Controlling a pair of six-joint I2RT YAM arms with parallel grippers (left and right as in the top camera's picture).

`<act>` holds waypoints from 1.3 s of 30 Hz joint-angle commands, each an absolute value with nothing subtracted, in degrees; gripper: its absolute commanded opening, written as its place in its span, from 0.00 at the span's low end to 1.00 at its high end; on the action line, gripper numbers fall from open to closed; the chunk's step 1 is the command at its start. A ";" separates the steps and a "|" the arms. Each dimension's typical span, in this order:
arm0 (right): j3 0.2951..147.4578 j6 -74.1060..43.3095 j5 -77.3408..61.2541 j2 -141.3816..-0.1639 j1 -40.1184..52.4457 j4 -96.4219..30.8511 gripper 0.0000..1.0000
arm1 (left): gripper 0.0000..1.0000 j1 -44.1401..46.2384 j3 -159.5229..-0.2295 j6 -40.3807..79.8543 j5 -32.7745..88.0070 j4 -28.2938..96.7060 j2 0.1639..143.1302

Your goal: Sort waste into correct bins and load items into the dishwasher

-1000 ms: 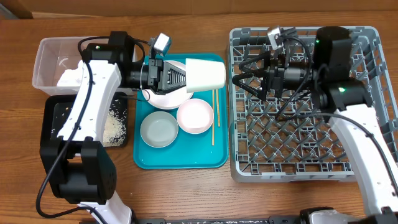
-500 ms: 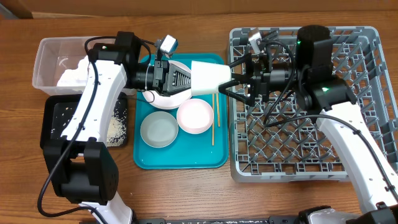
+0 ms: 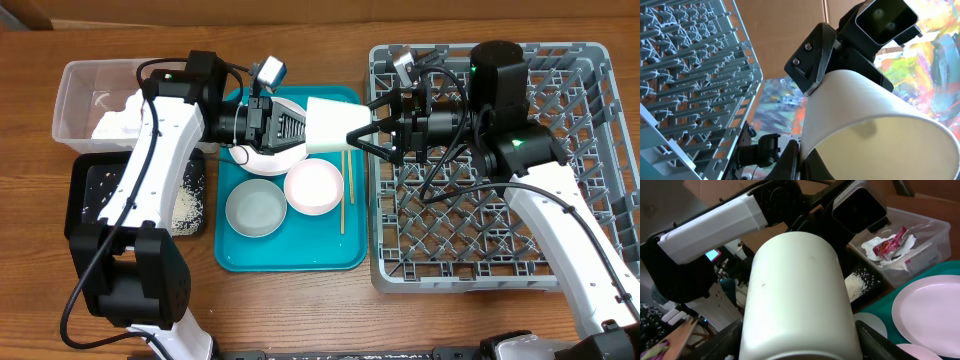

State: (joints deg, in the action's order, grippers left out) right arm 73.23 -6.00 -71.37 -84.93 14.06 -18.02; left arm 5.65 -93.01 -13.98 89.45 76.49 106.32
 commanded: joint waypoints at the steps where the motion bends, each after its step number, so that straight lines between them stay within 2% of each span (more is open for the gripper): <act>1: 74.22 -5.56 -72.05 -85.01 14.57 -17.26 0.62 | 0.09 6.04 -94.13 -15.22 90.63 76.51 106.83; 5: 74.22 -5.56 -72.05 -85.01 14.57 -17.17 0.61 | 0.18 6.04 -94.13 -15.22 90.61 76.49 106.83; 10: 74.22 -5.87 -71.85 -85.01 14.50 -17.19 0.57 | 0.47 6.02 -94.13 -15.22 90.54 76.44 106.83; 12: 74.22 -7.55 -69.93 -85.01 14.50 -17.23 0.56 | 0.52 5.87 -94.13 -15.22 90.06 76.31 106.83; 18: 74.22 -8.21 -67.31 -84.97 12.08 -20.53 0.56 | 0.58 3.49 -94.13 -15.22 89.08 76.16 106.83; 23: 74.22 -8.12 -66.22 -84.97 6.83 -26.87 0.57 | 0.61 -0.34 -94.13 -15.22 83.20 76.18 106.83; 29: 74.26 -8.16 -54.78 -83.53 1.74 -40.75 0.57 | 0.63 -2.74 -94.13 -14.98 66.43 74.43 106.83; 34: 74.39 -12.25 -38.65 -79.53 2.94 -53.84 0.57 | 0.67 -2.48 -94.13 -10.52 47.13 71.26 106.83; 39: 74.39 -18.94 -24.88 -74.02 5.21 -62.83 0.57 | 0.66 -2.50 -94.13 -6.94 37.67 69.49 106.83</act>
